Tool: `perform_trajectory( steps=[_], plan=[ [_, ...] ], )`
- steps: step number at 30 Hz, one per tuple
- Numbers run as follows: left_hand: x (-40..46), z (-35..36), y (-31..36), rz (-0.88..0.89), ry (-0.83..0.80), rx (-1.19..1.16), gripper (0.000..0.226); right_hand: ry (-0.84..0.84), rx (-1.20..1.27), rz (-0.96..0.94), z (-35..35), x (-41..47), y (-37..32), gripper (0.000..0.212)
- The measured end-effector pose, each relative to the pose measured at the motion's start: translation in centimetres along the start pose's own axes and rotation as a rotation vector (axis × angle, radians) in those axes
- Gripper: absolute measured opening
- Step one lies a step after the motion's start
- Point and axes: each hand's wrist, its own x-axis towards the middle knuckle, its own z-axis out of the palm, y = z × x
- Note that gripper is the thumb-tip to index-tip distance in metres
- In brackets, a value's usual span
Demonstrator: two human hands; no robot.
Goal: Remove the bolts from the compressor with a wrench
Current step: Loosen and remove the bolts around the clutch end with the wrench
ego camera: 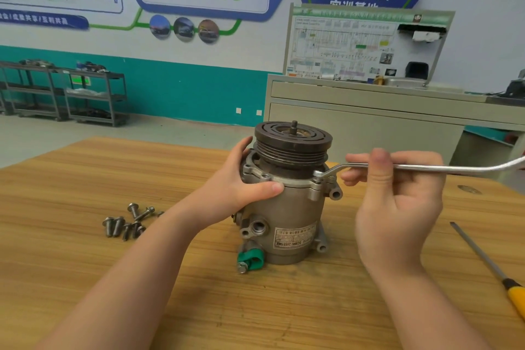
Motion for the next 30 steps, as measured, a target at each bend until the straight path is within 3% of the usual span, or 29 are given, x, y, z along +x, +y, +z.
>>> perform_trajectory(
  steps=[3, 6, 8, 10, 13, 15, 16, 18, 22, 26, 30],
  plan=[
    [0.0, 0.1, 0.0, 0.02, -0.011, -0.024, 0.106, -0.101, -0.128, -0.231, 0.0, -0.6, 0.1, 0.004],
    [0.0, 0.1, 0.0, 0.024, 0.005, -0.027, 0.101, -0.204, -0.272, -0.486, 0.8, -1.8, 0.2, 0.019],
    [0.1, 0.1, 0.0, 0.026, 0.003, -0.028, 0.095, -0.207, -0.27, -0.477, 1.2, -2.3, 0.0, 0.02],
    [0.0, 0.1, 0.0, 0.01, 0.004, -0.026, 0.096, -0.088, -0.124, -0.238, 1.4, -2.2, -0.3, 0.019],
    [0.0, 0.1, 0.1, 0.012, 0.011, -0.018, 0.105, 0.196, 0.21, 0.359, 1.0, -0.6, 0.0, 0.021],
    [0.0, 0.1, 0.1, 0.008, 0.013, -0.024, 0.106, 0.219, 0.44, 0.742, 0.6, 1.1, 0.8, 0.023],
    [0.0, 0.1, 0.1, 0.006, 0.014, -0.025, 0.105, 0.207, 0.52, 0.866, 0.3, 1.8, 1.2, 0.022],
    [-0.1, 0.1, 0.1, 0.012, 0.011, -0.027, 0.103, 0.209, 0.603, 0.926, 0.0, 2.5, 1.5, 0.021],
    [-0.1, 0.2, 0.1, 0.023, 0.004, -0.031, 0.1, 0.203, 0.398, 0.58, -0.3, 2.1, 0.4, 0.016],
    [-0.1, 0.2, 0.2, 0.025, 0.006, -0.018, 0.099, 0.053, 0.102, 0.13, 0.3, 0.6, -0.5, 0.013],
    [-0.1, 0.2, 0.1, 0.022, 0.017, -0.017, 0.09, -0.13, -0.059, -0.155, 0.5, -0.9, -0.5, 0.012]
  ],
)
